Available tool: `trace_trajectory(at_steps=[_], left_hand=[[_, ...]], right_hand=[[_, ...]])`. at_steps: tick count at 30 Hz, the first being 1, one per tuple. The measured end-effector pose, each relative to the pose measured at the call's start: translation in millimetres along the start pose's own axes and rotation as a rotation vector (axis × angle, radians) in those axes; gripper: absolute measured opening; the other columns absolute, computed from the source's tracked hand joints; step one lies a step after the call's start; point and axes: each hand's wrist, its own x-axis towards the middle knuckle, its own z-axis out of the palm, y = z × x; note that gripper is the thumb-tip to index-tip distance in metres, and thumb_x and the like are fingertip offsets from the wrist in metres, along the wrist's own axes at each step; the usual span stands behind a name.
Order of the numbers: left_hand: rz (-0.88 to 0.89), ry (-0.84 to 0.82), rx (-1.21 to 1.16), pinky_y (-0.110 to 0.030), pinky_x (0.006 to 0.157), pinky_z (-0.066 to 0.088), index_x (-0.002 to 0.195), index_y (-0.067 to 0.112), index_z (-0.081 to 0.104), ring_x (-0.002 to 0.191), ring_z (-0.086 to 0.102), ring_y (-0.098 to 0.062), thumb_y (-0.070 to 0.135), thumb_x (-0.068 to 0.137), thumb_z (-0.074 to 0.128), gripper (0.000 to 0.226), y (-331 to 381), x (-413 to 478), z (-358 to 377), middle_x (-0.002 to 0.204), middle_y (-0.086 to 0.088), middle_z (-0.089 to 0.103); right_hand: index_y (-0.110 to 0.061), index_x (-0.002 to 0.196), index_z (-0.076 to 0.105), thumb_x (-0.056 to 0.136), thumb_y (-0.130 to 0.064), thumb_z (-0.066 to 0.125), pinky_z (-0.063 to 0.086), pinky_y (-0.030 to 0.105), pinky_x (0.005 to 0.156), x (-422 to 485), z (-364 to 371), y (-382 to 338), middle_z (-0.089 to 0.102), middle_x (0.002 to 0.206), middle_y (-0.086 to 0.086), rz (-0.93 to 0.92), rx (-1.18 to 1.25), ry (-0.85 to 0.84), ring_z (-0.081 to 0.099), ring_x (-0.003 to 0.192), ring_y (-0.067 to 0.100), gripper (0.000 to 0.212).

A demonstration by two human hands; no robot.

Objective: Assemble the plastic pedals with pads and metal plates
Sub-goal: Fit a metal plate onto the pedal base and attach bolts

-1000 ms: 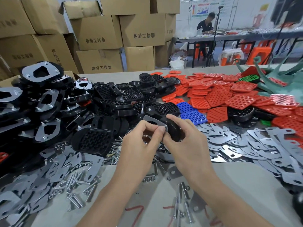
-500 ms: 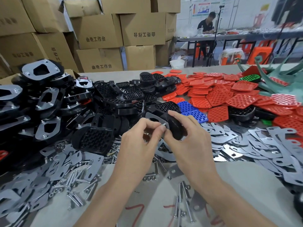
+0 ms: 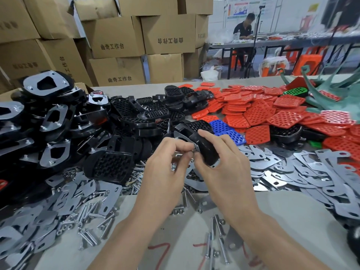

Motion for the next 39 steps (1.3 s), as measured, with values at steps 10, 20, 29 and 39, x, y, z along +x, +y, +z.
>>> trace_trajectory(at_steps=[10, 20, 29, 39], left_hand=[[-0.202, -0.005, -0.179, -0.009, 0.064, 0.045, 0.086, 0.029, 0.07, 0.069, 0.061, 0.003, 0.034, 0.097, 0.063, 0.014, 3.8, 1.3, 3.7, 0.078, 0.018, 0.07], [-0.099, 0.054, -0.08, -0.011, 0.074, 0.047, 0.1, 0.033, 0.06, 0.091, 0.064, -0.004, 0.029, 0.097, 0.063, 0.006, 5.0, -2.8, 5.4, 0.097, 0.018, 0.065], [0.16, -0.007, 0.213, -0.013, 0.081, 0.043, 0.108, 0.029, 0.06, 0.1, 0.056, -0.007, 0.004, 0.099, 0.054, 0.027, -0.1, -2.8, 1.0, 0.106, 0.018, 0.056], [0.007, 0.029, 0.077, -0.014, 0.072, 0.046, 0.094, 0.029, 0.063, 0.086, 0.062, -0.005, 0.024, 0.1, 0.06, 0.008, 0.4, -3.1, 4.5, 0.091, 0.016, 0.065]], right_hand=[[-0.02, 0.129, 0.069, 0.088, -0.012, 0.076, 0.033, -0.001, 0.077, -0.2, -1.5, -0.9, 0.059, 0.096, -0.005, 0.005, 0.006, -0.002, 0.049, 0.083, 0.001, 0.042], [-0.022, 0.129, 0.069, 0.088, -0.012, 0.077, 0.034, -0.003, 0.077, 0.8, -1.0, -0.1, 0.055, 0.094, -0.012, 0.035, 0.031, 0.003, 0.05, 0.083, -0.007, 0.043], [-0.018, 0.128, 0.069, 0.087, -0.008, 0.076, 0.033, -0.002, 0.077, 1.2, -0.6, 0.1, 0.058, 0.096, -0.007, 0.023, 0.02, 0.003, 0.047, 0.084, -0.003, 0.043], [-0.019, 0.129, 0.069, 0.087, -0.011, 0.076, 0.033, -0.003, 0.075, -1.5, 3.3, -2.0, 0.052, 0.095, -0.011, 0.01, 0.007, -0.019, 0.047, 0.083, -0.001, 0.043]])
